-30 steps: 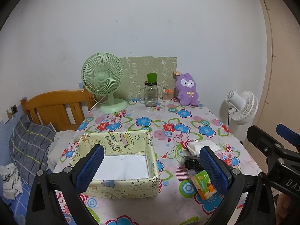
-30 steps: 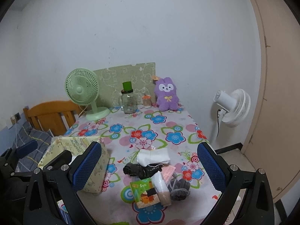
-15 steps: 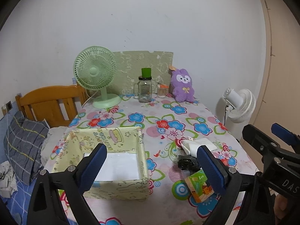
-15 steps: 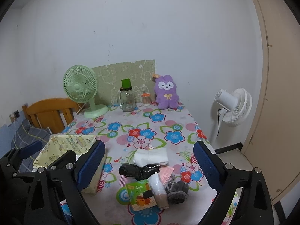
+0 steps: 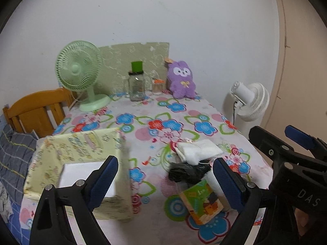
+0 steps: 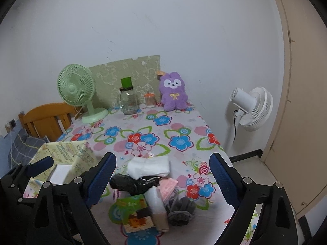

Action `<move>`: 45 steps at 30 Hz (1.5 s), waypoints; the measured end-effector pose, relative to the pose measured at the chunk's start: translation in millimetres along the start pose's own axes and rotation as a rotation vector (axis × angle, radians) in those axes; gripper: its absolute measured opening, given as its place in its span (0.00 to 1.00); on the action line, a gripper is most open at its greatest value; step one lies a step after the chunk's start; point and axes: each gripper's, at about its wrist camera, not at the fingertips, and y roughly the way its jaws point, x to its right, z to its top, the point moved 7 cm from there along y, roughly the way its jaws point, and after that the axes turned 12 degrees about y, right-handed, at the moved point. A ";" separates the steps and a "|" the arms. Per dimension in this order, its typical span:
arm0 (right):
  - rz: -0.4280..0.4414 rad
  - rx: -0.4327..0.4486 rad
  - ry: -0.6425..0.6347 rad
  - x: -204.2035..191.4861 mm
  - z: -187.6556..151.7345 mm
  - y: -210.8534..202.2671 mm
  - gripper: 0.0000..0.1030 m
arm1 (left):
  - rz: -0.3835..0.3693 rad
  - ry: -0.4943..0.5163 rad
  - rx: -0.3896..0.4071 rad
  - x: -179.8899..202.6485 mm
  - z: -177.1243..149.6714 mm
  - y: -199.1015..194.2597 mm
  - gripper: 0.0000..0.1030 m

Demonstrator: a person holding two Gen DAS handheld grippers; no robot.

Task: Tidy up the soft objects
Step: 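Move both tools toward the pile of soft items, then grasp the green-and-orange tissue box with left tool while right tool grasps grey socks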

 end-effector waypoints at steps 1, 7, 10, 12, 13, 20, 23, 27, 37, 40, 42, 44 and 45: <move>-0.004 -0.002 0.001 3.6 -1.5 2.7 0.91 | -0.006 0.002 -0.007 3.1 -1.3 2.9 0.92; -0.021 -0.041 0.015 23.6 -14.2 21.3 0.89 | -0.047 0.004 -0.051 18.9 -12.9 26.3 0.91; -0.024 -0.064 0.023 31.3 -21.9 31.1 0.89 | -0.058 0.005 -0.072 24.0 -18.1 36.8 0.90; -0.026 -0.080 0.032 36.1 -27.7 36.6 0.89 | -0.064 0.009 -0.088 27.6 -22.2 44.7 0.90; -0.028 -0.086 0.036 38.0 -29.7 38.9 0.88 | -0.067 0.010 -0.094 29.5 -23.3 47.6 0.90; -0.042 -0.135 0.060 51.1 -47.6 55.1 0.85 | -0.107 0.025 -0.158 45.3 -39.3 67.8 0.90; -0.047 -0.156 0.064 54.0 -55.1 60.5 0.84 | -0.116 0.028 -0.187 51.2 -47.4 75.9 0.90; -0.041 -0.187 0.063 54.7 -65.8 65.7 0.82 | -0.128 0.031 -0.204 57.5 -54.4 78.5 0.90; -0.056 -0.252 0.089 65.1 -88.3 79.0 0.74 | -0.165 0.016 -0.245 71.2 -70.6 87.0 0.77; -0.064 -0.282 0.105 69.8 -93.3 84.1 0.68 | -0.172 0.020 -0.263 75.6 -74.0 90.4 0.72; -0.058 -0.314 0.121 71.1 -97.6 88.4 0.62 | -0.177 0.027 -0.267 78.5 -74.4 91.1 0.68; -0.049 -0.336 0.139 71.5 -100.4 91.3 0.59 | -0.176 0.041 -0.267 81.4 -73.2 91.3 0.64; -0.044 -0.344 0.145 71.1 -101.5 92.6 0.57 | -0.177 0.047 -0.265 82.3 -73.1 91.0 0.58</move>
